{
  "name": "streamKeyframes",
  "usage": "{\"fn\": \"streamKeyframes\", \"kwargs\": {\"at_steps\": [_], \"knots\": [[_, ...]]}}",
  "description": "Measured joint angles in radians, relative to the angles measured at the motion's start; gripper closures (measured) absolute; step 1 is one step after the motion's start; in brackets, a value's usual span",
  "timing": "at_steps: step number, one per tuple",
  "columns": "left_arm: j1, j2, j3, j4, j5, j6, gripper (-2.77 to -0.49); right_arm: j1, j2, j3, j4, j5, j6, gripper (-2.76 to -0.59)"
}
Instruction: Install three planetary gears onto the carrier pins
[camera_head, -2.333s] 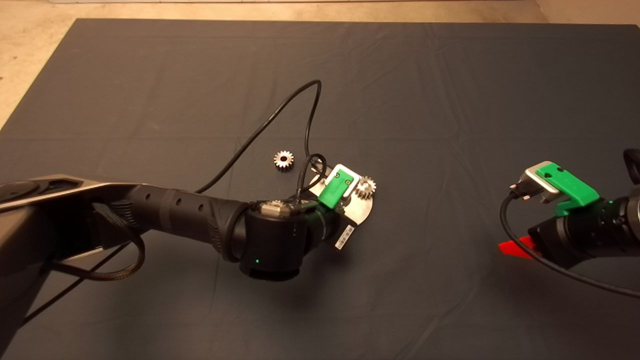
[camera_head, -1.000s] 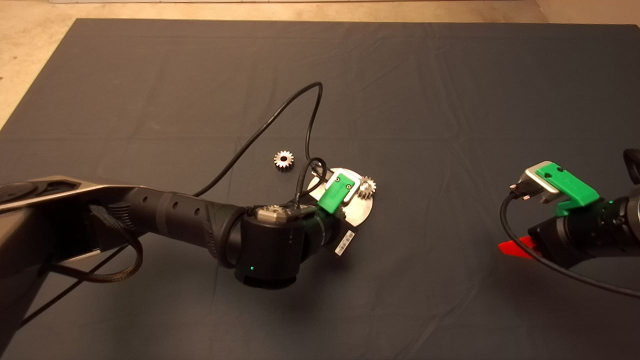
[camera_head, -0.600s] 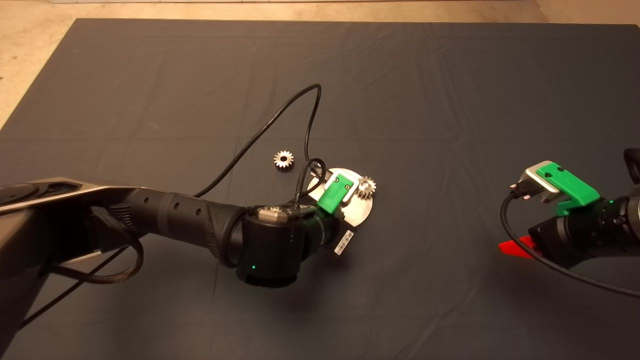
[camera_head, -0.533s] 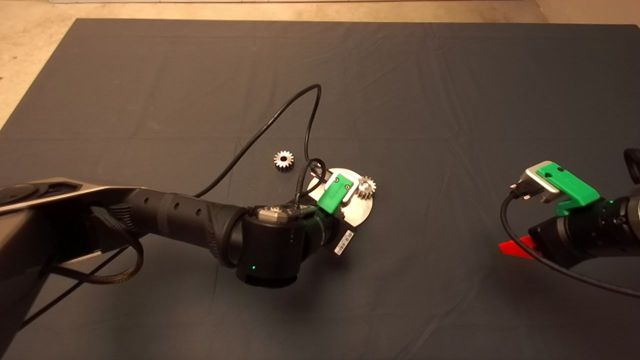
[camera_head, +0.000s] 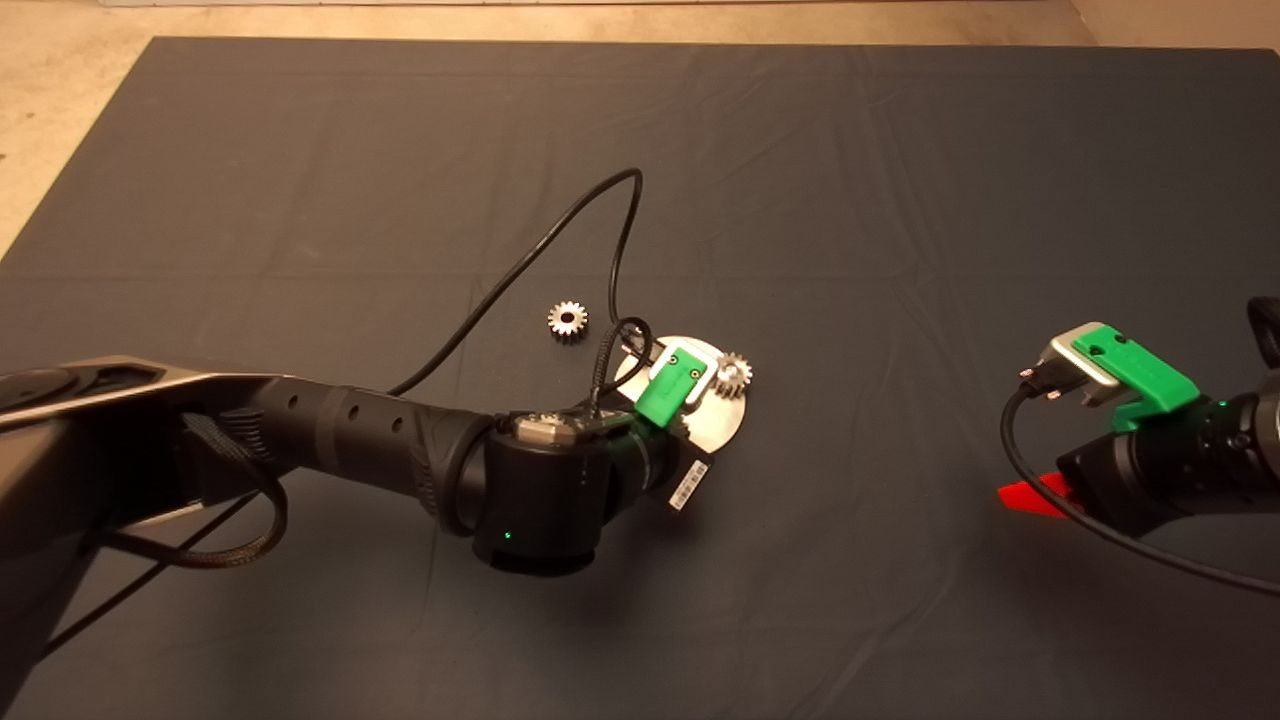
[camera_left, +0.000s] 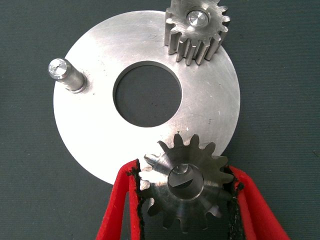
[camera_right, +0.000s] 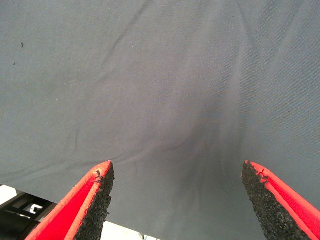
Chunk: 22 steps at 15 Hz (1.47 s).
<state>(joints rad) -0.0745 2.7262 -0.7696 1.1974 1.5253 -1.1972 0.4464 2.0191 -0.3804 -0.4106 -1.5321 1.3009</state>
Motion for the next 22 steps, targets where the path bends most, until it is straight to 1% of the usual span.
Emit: {"fn": "streamKeyframes", "kwargs": {"at_steps": [5,10,13,17,19,22], "knots": [[0.000,0.002,-0.006,0.001,-0.009,0.000,-0.70,0.000,0.000,0.000,0.000,0.000,0.000,-1.89],[0.000,0.002,-0.015,0.008,-0.013,0.000,-0.70,0.000,0.000,0.000,0.001,0.000,0.000,-1.89],[0.002,0.002,-0.025,0.008,-0.026,0.000,-0.70,0.000,0.000,0.000,0.001,0.000,0.000,-1.89],[0.006,0.002,-0.028,0.009,-0.026,0.001,-0.70,0.000,0.000,0.000,0.001,0.000,0.000,-1.89],[0.013,0.002,-0.028,0.018,-0.026,0.001,-0.70,0.000,0.000,0.000,0.001,0.000,0.000,-1.89],[0.014,0.002,-0.029,0.019,-0.026,0.001,-0.70,0.000,0.000,0.000,0.001,0.000,0.000,-1.89]]}}
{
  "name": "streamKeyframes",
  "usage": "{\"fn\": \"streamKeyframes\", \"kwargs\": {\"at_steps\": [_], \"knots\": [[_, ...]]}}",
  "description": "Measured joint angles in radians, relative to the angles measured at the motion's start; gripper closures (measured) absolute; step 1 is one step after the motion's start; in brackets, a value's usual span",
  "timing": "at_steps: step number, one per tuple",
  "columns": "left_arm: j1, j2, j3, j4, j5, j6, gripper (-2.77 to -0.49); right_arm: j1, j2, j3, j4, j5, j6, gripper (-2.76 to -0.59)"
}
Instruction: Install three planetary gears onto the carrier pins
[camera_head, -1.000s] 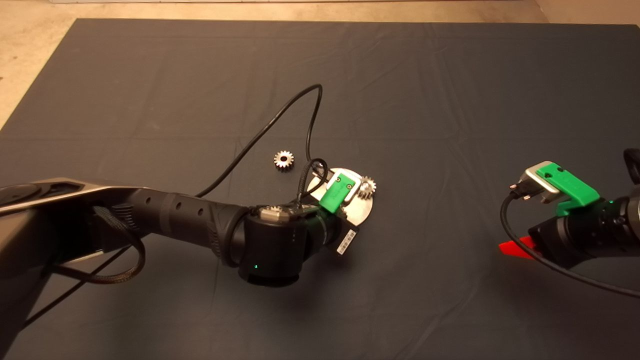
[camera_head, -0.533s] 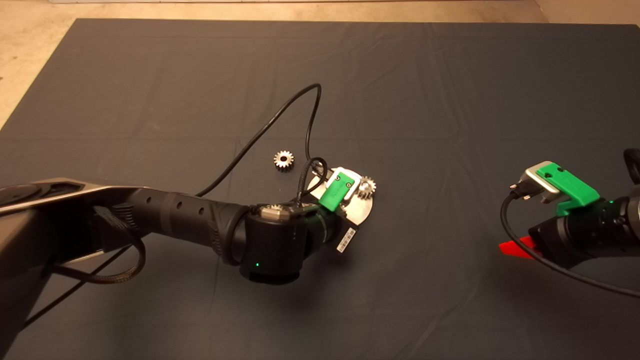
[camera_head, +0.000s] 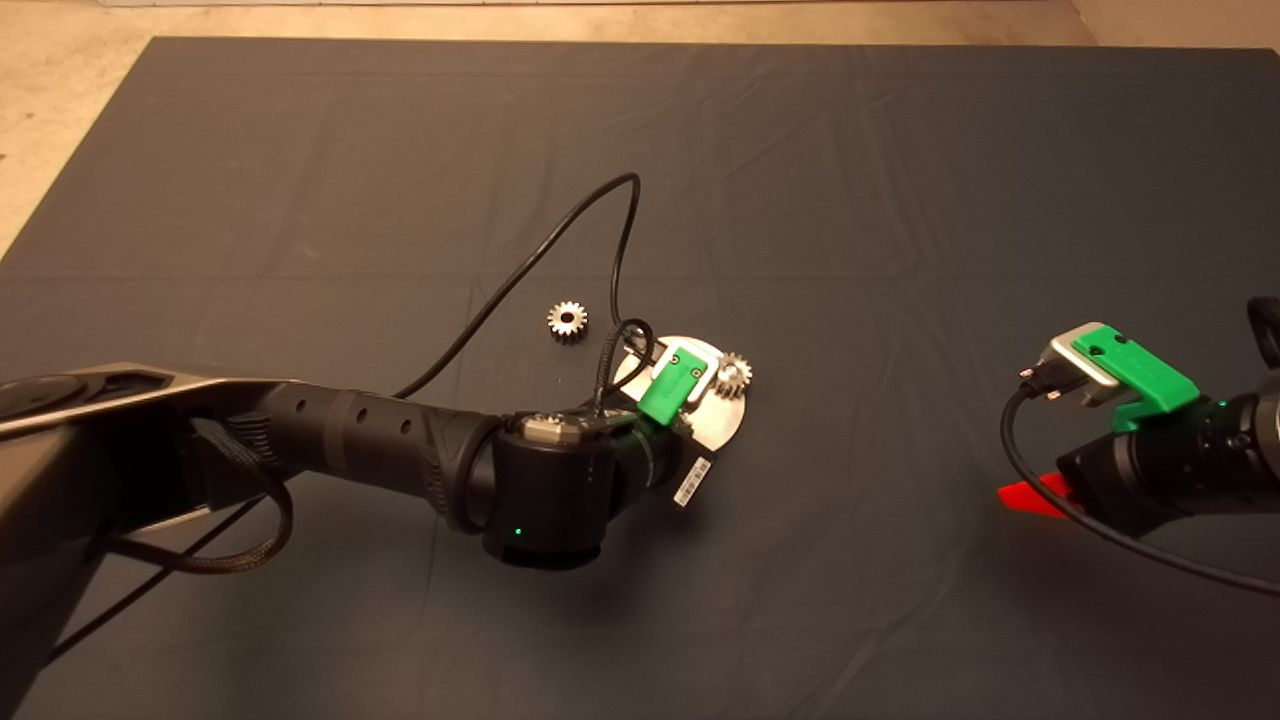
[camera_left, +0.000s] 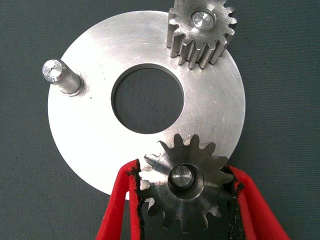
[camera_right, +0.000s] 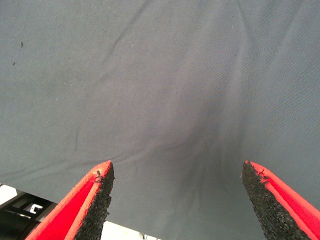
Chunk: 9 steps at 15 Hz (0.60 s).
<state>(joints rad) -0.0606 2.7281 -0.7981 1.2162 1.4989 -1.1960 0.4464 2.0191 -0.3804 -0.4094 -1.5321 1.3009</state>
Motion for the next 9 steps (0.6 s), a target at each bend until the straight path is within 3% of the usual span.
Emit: {"fn": "streamKeyframes", "kwargs": {"at_steps": [9], "knots": [[0.000,0.000,0.000,0.000,0.000,0.000,-0.86,0.000,0.000,0.000,0.000,0.000,0.000,-1.89]]}}
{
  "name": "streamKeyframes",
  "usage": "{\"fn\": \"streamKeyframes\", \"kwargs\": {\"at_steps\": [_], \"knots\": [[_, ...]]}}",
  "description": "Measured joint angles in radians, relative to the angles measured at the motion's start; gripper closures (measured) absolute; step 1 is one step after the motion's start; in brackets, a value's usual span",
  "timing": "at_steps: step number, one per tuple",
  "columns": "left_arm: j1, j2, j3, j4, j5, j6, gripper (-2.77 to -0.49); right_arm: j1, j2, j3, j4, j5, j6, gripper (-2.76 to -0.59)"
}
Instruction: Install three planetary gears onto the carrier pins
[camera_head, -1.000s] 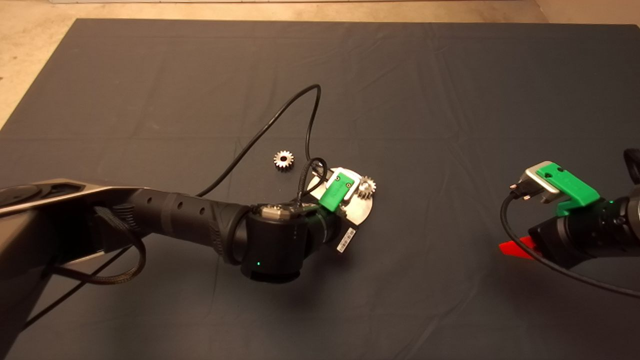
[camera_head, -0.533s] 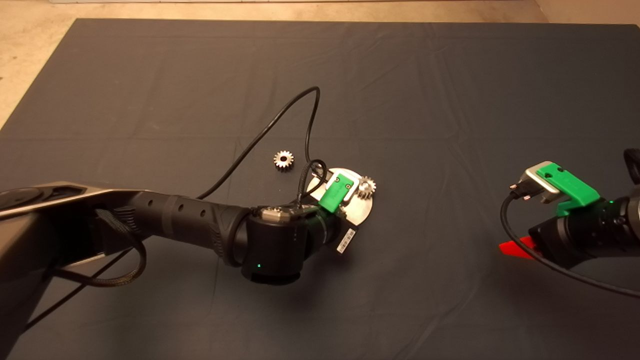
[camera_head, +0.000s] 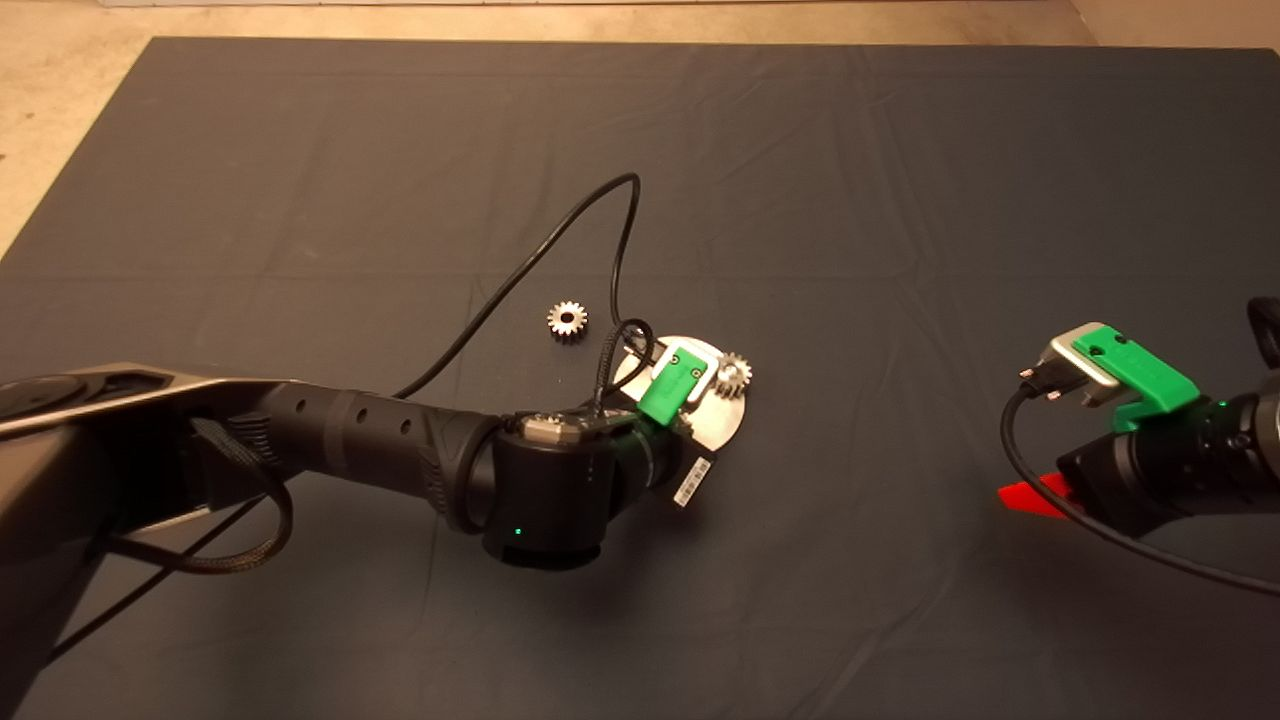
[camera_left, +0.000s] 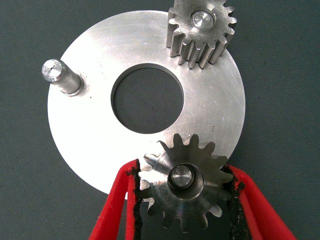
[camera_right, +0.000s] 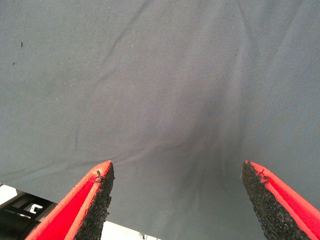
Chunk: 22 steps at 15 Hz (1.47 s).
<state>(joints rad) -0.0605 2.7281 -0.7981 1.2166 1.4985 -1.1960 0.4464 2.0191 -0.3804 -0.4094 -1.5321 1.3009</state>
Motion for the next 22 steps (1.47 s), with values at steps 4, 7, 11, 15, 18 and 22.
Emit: {"fn": "streamKeyframes", "kwargs": {"at_steps": [4,7,11,15,18,22], "knots": [[0.002,-0.002,0.000,0.001,-0.003,0.000,-1.03,0.000,0.000,0.000,0.000,0.000,0.000,-1.89],[0.002,-0.002,0.000,0.004,-0.003,0.000,-1.16,0.000,0.000,0.000,0.000,0.000,0.000,-1.89],[0.002,-0.002,0.000,0.006,-0.003,-0.001,-1.31,0.000,0.000,0.000,0.000,0.000,0.000,-1.89],[0.002,-0.002,0.022,0.007,0.001,-0.001,-1.46,0.000,0.000,0.000,0.000,0.000,0.000,-1.89],[0.002,-0.002,0.034,0.007,0.022,-0.001,-1.60,0.000,0.000,0.000,0.000,0.000,0.000,-1.89],[-0.003,-0.002,0.071,0.005,0.025,-0.001,-1.75,0.000,0.000,0.000,0.000,0.000,0.000,-1.89]]}}
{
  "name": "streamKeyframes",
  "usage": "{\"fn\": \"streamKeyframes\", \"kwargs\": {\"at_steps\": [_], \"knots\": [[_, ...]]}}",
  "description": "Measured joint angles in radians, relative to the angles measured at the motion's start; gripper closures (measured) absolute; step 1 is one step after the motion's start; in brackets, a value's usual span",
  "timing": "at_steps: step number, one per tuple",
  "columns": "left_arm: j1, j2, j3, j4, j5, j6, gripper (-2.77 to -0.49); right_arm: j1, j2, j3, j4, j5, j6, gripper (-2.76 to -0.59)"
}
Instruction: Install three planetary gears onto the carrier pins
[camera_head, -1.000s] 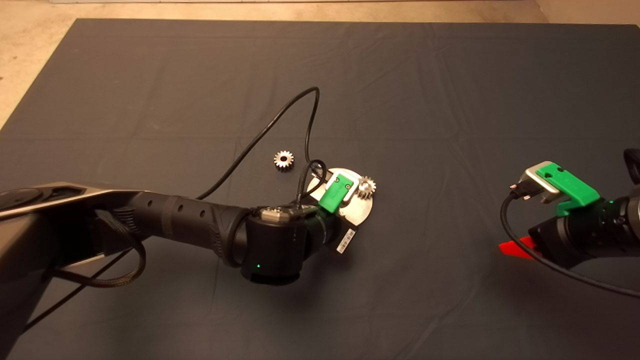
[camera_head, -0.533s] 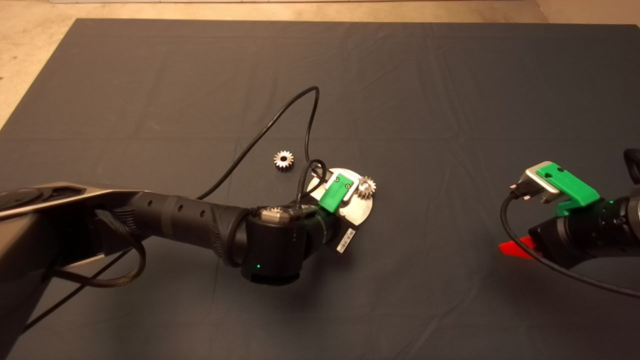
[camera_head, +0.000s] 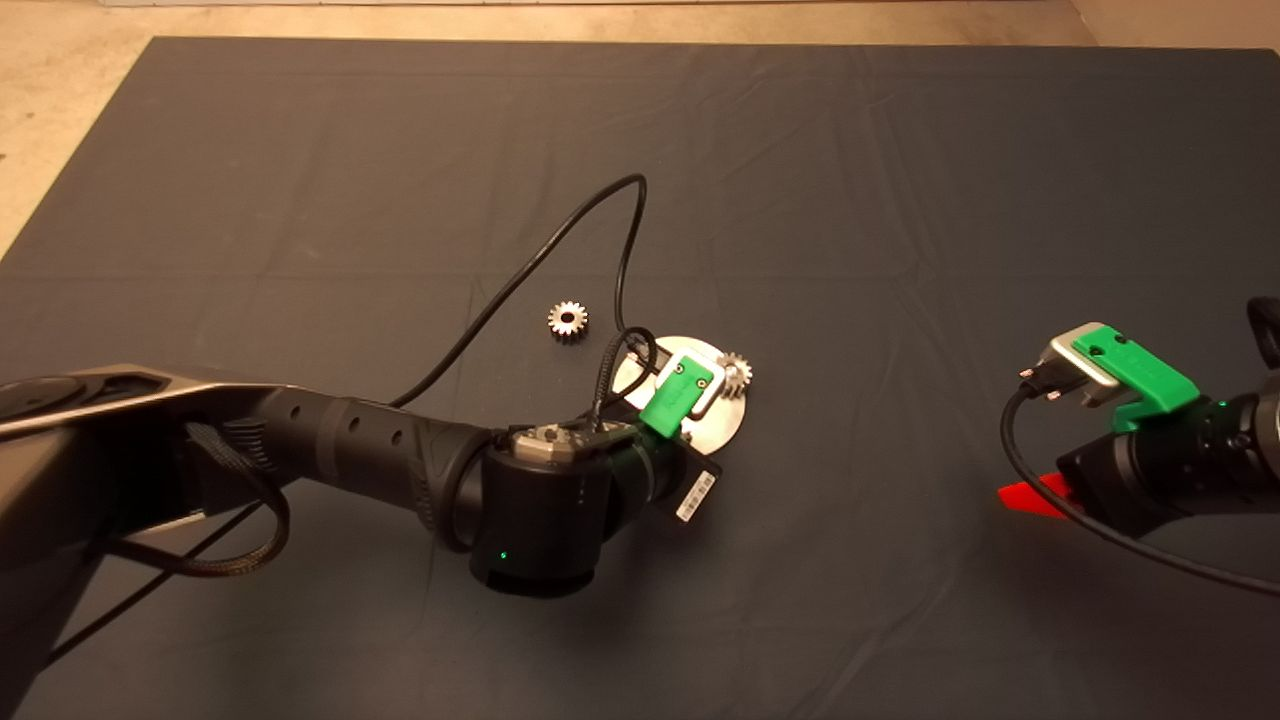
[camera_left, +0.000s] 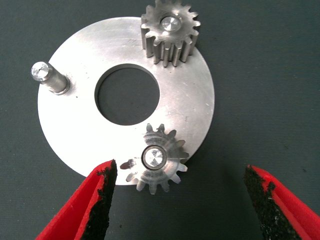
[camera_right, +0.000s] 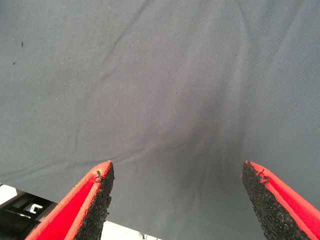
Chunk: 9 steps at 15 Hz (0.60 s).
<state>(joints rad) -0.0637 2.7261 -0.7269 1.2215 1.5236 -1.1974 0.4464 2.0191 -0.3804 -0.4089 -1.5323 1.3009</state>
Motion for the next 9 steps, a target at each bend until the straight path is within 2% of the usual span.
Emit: {"fn": "streamKeyframes", "kwargs": {"at_steps": [2,4,7,9], "knots": [[-0.036,-0.007,0.024,-0.001,-0.001,-0.001,-1.75,0.000,0.000,0.000,0.000,0.001,0.000,-1.89],[-0.077,-0.034,0.038,-0.008,-0.001,-0.001,-1.75,0.000,0.000,0.000,0.000,0.000,0.000,-1.89],[-0.111,-0.094,0.041,-0.039,0.000,0.000,-1.75,0.000,0.000,0.000,0.001,0.000,0.000,-1.89],[-0.130,-0.140,0.039,-0.048,0.000,0.002,-1.75,0.000,0.000,0.000,0.001,0.001,-0.001,-1.89]]}}
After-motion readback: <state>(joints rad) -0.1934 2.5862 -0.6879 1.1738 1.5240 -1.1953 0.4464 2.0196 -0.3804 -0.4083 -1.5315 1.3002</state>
